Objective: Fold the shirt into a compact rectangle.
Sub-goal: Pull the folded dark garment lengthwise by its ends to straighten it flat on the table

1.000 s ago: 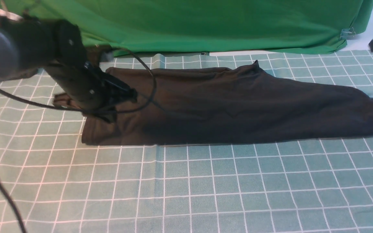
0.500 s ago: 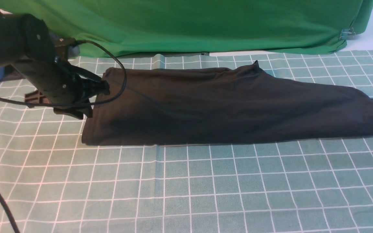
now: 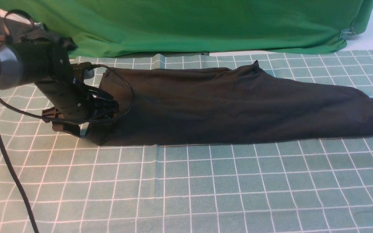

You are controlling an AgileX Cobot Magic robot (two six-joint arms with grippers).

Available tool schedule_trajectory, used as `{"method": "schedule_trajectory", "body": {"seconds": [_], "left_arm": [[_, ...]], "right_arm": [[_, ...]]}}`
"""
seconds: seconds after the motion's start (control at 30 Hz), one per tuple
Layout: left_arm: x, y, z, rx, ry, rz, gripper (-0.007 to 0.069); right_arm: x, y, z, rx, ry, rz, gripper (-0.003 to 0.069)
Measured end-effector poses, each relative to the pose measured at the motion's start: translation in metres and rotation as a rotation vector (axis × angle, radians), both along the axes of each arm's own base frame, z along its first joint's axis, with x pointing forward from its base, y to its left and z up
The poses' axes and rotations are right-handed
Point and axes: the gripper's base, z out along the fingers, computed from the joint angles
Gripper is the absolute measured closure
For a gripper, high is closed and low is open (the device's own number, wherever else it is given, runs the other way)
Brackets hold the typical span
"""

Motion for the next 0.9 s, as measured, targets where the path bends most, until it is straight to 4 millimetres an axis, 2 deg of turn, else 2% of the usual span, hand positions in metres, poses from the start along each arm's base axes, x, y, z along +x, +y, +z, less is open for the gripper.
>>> {"method": "schedule_trajectory", "body": {"seconds": [0.1,0.23,0.27,0.37,0.47,0.5,0.53,0.57,0.67,0.73,0.8,0.9], "left_arm": [[0.0,-0.001,0.0,-0.004,0.003,-0.023,0.0169],[0.0,-0.003,0.002,-0.017,0.003,-0.056,0.0498],[0.0,-0.003,0.002,-0.015,0.004,-0.06,0.0538],[-0.001,-0.002,0.013,-0.004,-0.007,-0.074,0.0594],[-0.006,-0.001,0.034,0.021,-0.04,-0.098,0.0601],[-0.006,0.0,0.034,0.024,-0.04,-0.099,0.0601],[-0.01,0.002,0.047,0.052,-0.058,-0.109,0.0601],[-0.012,0.003,0.052,0.067,-0.057,-0.116,0.0601],[-0.014,0.006,0.056,0.101,-0.05,-0.127,0.0601],[-0.015,0.007,0.056,0.116,-0.039,-0.134,0.0601],[-0.015,0.007,0.056,0.119,-0.038,-0.136,0.0601],[-0.015,0.007,0.056,0.119,-0.039,-0.136,0.0601]], "right_arm": [[0.0,0.0,0.0,-0.001,-0.004,-0.001,0.0635],[0.0,0.0,0.0,-0.001,-0.004,-0.001,0.0635],[0.0,0.0,0.0,-0.001,-0.004,-0.001,0.0635],[0.001,0.0,-0.003,0.0,0.009,0.0,0.0635],[0.005,-0.001,-0.014,0.007,0.055,0.002,0.0607],[0.006,-0.001,-0.015,0.006,0.059,0.002,0.0603],[0.01,-0.002,-0.023,0.01,0.082,0.0,0.0553],[0.012,-0.002,-0.028,0.012,0.096,0.001,0.0513],[0.017,-0.003,-0.04,0.019,0.127,-0.005,0.0389],[0.023,-0.004,-0.052,0.024,0.157,-0.008,0.0264],[0.028,-0.005,-0.065,0.03,0.188,-0.009,0.0172],[0.029,-0.005,-0.088,0.04,0.254,-0.009,0.0105]]}}
